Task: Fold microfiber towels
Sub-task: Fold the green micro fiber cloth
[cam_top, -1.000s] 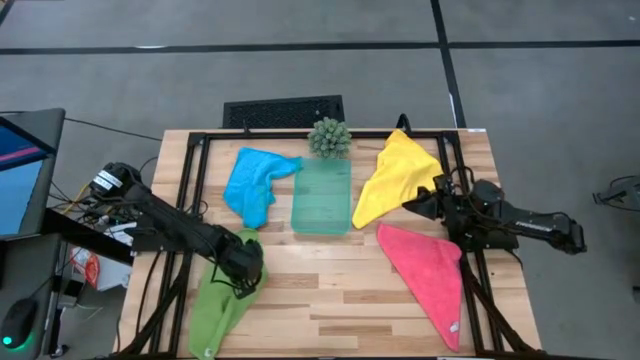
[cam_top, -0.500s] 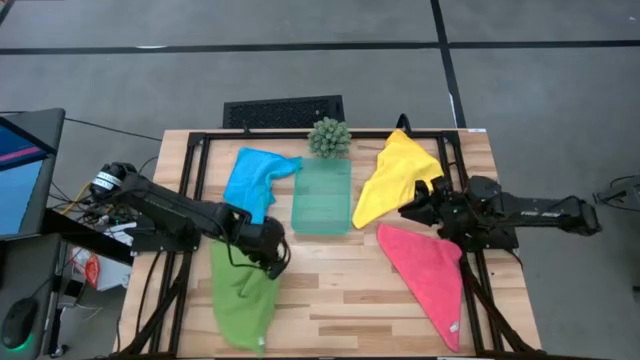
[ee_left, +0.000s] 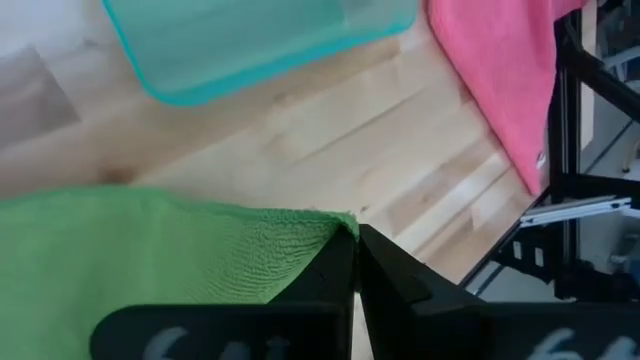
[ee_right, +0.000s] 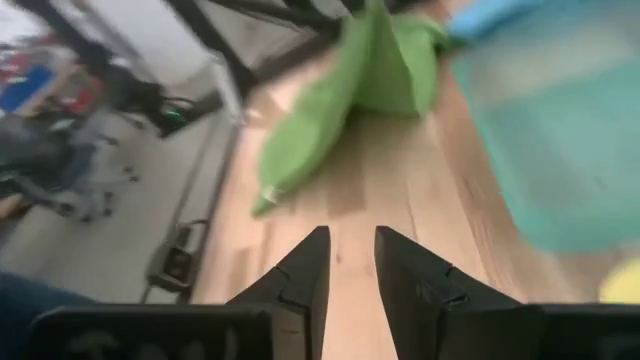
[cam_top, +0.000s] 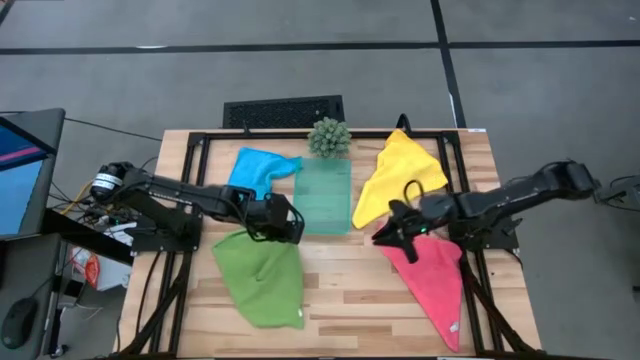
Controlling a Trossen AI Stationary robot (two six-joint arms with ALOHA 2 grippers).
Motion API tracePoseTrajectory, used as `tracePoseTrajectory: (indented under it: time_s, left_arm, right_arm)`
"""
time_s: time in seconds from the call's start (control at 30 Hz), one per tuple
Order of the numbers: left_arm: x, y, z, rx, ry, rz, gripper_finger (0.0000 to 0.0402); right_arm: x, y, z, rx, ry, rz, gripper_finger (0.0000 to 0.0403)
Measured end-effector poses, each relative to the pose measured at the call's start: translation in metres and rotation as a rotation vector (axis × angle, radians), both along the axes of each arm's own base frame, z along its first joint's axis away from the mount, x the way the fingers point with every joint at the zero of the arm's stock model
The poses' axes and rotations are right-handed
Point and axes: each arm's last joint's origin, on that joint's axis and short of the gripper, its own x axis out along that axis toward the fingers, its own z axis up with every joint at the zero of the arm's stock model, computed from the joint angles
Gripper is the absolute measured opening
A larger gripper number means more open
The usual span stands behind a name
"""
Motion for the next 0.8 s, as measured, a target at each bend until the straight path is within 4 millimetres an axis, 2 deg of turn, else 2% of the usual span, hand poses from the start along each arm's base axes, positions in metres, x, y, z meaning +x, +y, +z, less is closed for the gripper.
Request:
tracePoseTrajectory:
  time_s: [0.2, 0.47, 0.6, 0.7, 0.8]
  left_arm:
    - [0.001, 0.009, 0.000, 0.058, -0.007, -0.006, 0.0000]
    - [0.001, 0.013, 0.000, 0.136, -0.016, -0.081, 0.0000]
    - [0.001, 0.013, 0.000, 0.170, -0.017, -0.099, 0.0000]
    - [0.002, 0.014, 0.000, 0.193, -0.018, -0.104, 0.0000]
    - [0.002, 0.014, 0.000, 0.215, -0.021, -0.109, 0.0000]
  right_arm:
    - [0.032, 0.029, -0.016, 0.037, 0.142, -0.151, 0.0107]
    - [0.090, 0.078, -0.026, 0.005, 0.202, -0.199, 0.0107]
    - [0.116, 0.095, -0.039, 0.035, 0.247, -0.237, 0.0107]
    - [0.131, 0.105, -0.054, 0.083, 0.322, -0.280, 0.0118]
    - [0.144, 0.116, -0.062, 0.126, 0.351, -0.289, 0.0145]
